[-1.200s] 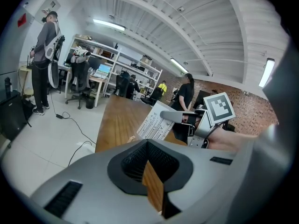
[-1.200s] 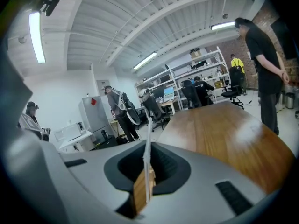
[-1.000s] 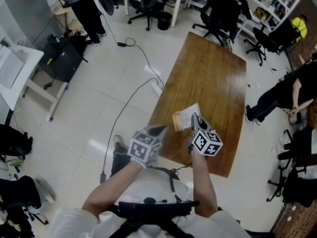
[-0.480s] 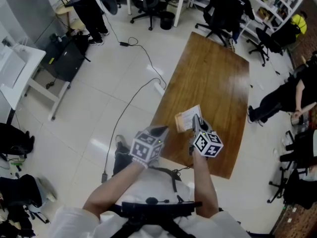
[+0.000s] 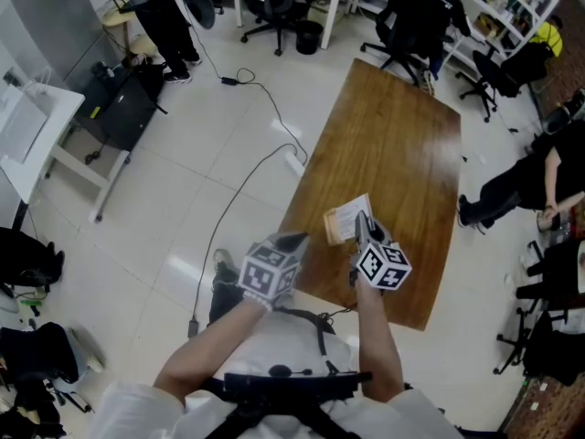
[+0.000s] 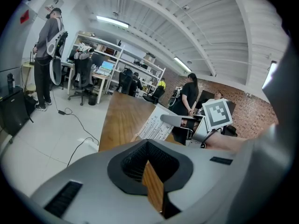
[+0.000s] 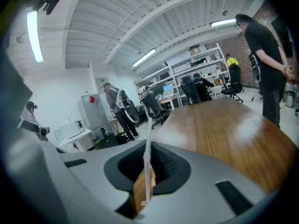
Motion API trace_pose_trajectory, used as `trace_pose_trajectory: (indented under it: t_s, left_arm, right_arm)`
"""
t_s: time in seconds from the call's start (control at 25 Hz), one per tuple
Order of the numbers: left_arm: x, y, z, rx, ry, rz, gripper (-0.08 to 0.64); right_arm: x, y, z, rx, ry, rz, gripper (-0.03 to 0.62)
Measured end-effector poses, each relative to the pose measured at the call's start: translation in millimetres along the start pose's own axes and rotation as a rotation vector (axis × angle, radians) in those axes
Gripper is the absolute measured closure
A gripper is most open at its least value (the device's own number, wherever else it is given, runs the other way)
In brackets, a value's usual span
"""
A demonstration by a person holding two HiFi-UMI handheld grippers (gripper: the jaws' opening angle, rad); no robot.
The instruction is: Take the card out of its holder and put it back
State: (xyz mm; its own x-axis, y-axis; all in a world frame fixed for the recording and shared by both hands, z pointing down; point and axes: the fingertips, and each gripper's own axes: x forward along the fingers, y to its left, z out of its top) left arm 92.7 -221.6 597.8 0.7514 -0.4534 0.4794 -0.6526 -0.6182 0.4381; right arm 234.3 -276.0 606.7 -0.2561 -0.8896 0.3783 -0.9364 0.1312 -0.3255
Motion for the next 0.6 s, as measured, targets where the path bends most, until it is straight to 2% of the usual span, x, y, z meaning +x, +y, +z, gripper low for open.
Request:
trace_pose_trajectory:
  t_s: [0.6]
  left_arm:
    - [-0.4,-0.1,-4.0,-0.006,0.007,-0.002,0.565]
  right_arm:
    - [-1.0,3.7,-3.5,-0.004,0.004,0.009,0.572]
